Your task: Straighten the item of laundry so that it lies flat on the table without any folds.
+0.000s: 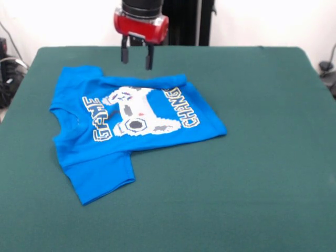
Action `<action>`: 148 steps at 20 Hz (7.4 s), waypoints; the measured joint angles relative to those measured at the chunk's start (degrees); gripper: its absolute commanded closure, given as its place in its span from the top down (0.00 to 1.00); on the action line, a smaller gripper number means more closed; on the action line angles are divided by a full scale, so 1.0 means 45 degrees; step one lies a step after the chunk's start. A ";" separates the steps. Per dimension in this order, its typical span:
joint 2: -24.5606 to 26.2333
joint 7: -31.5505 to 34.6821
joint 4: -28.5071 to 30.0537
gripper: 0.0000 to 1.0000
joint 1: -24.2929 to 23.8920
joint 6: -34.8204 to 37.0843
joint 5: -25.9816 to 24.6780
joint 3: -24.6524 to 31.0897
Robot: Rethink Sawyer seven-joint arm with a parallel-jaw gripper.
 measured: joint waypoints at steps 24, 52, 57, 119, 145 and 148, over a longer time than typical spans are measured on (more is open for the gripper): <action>0.0940 0.0000 -0.0256 1.00 0.0906 -0.0002 0.0459 0.0002; 0.2581 0.0000 -0.1022 1.00 0.1463 -0.0002 0.0932 0.0006; 0.2660 0.0000 -0.1022 1.00 0.1517 -0.0005 0.0932 0.0006; 0.2228 0.0000 0.0153 1.00 0.0678 -0.1546 0.0840 -0.0030; 0.1940 0.0000 0.0653 1.00 0.0439 -0.1857 0.0607 -0.0208; 0.1821 0.0000 0.0769 1.00 0.0265 -0.1857 0.0539 -0.0214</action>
